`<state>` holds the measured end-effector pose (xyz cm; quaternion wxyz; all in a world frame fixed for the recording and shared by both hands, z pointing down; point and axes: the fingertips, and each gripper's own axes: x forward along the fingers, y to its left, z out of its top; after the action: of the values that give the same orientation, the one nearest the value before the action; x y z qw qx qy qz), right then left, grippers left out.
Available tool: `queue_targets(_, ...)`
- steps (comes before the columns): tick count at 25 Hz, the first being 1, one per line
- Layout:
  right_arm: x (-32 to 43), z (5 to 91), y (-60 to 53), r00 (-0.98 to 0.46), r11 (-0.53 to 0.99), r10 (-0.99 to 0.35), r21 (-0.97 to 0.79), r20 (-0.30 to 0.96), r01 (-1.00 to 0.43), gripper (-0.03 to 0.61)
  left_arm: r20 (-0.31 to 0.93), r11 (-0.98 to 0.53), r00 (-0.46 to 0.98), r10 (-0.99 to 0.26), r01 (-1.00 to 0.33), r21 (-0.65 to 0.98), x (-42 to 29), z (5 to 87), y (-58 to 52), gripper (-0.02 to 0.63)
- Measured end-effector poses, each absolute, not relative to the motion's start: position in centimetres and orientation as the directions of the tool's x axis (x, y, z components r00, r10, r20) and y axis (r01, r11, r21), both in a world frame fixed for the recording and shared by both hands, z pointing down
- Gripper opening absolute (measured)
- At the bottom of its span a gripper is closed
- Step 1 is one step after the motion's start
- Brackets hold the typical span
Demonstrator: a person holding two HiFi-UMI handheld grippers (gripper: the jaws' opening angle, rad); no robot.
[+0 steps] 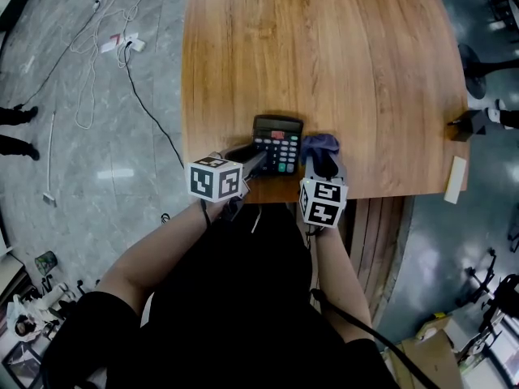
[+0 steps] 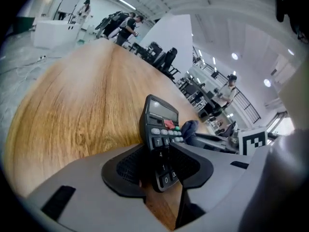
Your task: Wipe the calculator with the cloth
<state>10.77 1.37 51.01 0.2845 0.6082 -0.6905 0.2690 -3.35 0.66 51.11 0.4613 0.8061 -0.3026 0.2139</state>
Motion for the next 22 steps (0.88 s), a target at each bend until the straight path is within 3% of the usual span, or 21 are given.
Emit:
queue_targets(4,10.8,49.4,1.1,-0.095,0.128,-0.703,-0.006,0.705,-0.992,0.104,0.672,-0.465,0.667,-0.322,-0.730,0.501,-4.0,51.4,0.3,0.161)
queue_targets(7,11.0,47.0,0.8,-0.087,0.119,-0.738,0.003,0.670,-0.993,0.104,0.640,-0.522,0.681,-0.354,-0.712,0.469,-4.2,50.1,-0.1,0.161)
queue_targets(11,11.3,42.1,0.9,-0.054,0.091,-0.812,0.036,0.581,-0.995,0.104,0.538,-0.594,0.726,-0.428,-0.675,0.438,-4.4,45.7,-1.0,0.161)
queue_targets(15,10.7,34.7,1.6,-0.025,0.061,-0.909,0.073,0.415,-0.995,0.029,0.405,-0.686,0.737,-0.542,-0.666,0.294,-4.7,38.7,-1.8,0.009)
queue_targets(22,6.8,24.5,3.8,-0.077,0.092,-0.979,0.073,0.187,-0.993,0.015,0.109,-0.757,0.775,-0.623,-0.632,0.164,-4.6,25.3,-0.3,0.008)
